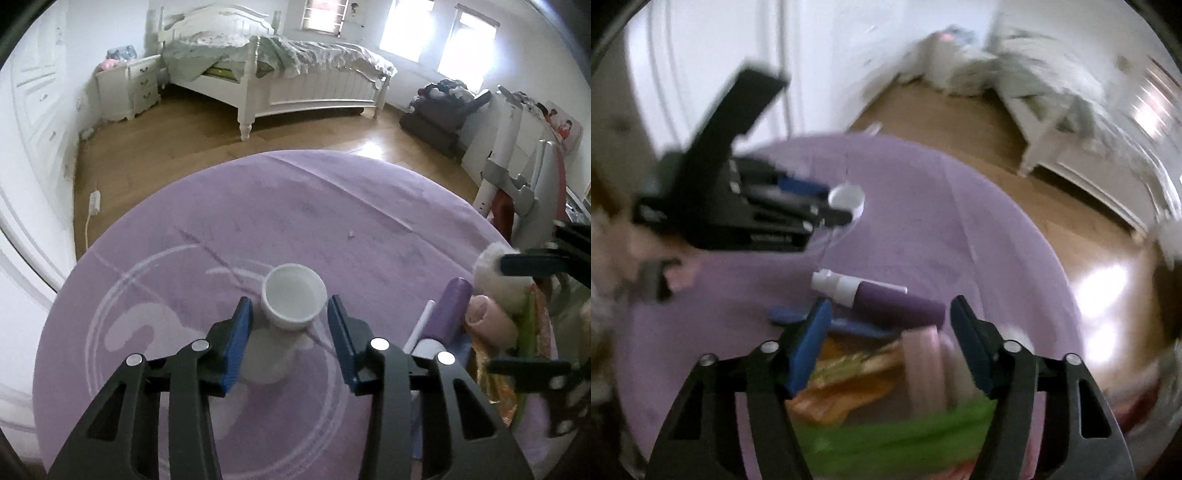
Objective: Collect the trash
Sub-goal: 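Grasp the white bottle cap with the left tool while the right tool grasps the purple spray bottle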
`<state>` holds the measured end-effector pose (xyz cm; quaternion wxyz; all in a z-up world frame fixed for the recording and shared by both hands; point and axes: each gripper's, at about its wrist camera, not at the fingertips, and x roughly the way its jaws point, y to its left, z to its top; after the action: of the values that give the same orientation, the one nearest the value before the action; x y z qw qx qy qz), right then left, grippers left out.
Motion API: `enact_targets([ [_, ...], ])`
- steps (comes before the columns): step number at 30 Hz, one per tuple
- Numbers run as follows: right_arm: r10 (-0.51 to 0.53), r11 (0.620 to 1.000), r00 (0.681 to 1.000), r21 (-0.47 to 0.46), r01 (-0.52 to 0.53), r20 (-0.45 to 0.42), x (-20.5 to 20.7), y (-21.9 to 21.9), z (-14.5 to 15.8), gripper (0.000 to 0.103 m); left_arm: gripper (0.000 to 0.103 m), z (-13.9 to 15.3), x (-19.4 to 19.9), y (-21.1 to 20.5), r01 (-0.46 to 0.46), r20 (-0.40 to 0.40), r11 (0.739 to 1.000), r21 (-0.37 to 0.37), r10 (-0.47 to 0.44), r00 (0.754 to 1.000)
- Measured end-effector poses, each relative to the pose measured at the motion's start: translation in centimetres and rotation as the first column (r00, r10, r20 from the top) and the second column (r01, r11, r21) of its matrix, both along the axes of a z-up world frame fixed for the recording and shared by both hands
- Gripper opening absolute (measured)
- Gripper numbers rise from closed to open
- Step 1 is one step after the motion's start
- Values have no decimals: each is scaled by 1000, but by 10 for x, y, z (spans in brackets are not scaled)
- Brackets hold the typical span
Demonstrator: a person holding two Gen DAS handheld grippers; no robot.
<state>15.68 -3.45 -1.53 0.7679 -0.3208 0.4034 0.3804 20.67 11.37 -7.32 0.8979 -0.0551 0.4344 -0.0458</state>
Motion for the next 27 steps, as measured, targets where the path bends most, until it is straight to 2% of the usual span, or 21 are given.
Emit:
enact_targets([
  [3, 64, 995, 997, -69, -67, -44, 9, 18, -17, 66, 40, -3, 2, -1, 17, 17, 999, 29, -18, 1000],
  [7, 103, 986, 991, -127, -113, -80, 20, 36, -35, 64, 37, -4, 6, 7, 18, 20, 1000, -3, -18, 1000],
  [12, 5, 999, 982, -41, -13, -190, 44, 39, -31, 40, 36, -5, 9, 15, 11, 26, 998, -64, -9, 1000],
  [14, -33, 999, 980, -27, 28, -197, 48, 40, -27, 37, 36, -4, 8, 20, -17, 28, 997, -74, 20, 999],
  [17, -84, 992, 962, 68, 105, -260, 49, 33, -15, 29, 36, -3, -1, 27, -38, 36, 994, -101, 42, 998],
  [20, -111, 961, 947, 209, 179, -300, 43, 17, 5, 28, 36, 5, -21, 27, -41, 60, 991, -125, 49, 997],
  [22, -129, 921, 935, 310, 236, -329, 37, -1, 22, 27, 36, 14, -34, 24, -41, 85, 990, -138, 53, 995],
  [25, -140, 838, 922, 452, 304, -361, 24, -32, 46, 27, 36, 35, -57, 18, -34, 137, 985, -170, 58, 989],
  [27, -158, 789, 921, 515, 336, -357, 9, -52, 61, 27, 36, 47, -73, 9, -21, 168, 984, -177, 52, 984],
])
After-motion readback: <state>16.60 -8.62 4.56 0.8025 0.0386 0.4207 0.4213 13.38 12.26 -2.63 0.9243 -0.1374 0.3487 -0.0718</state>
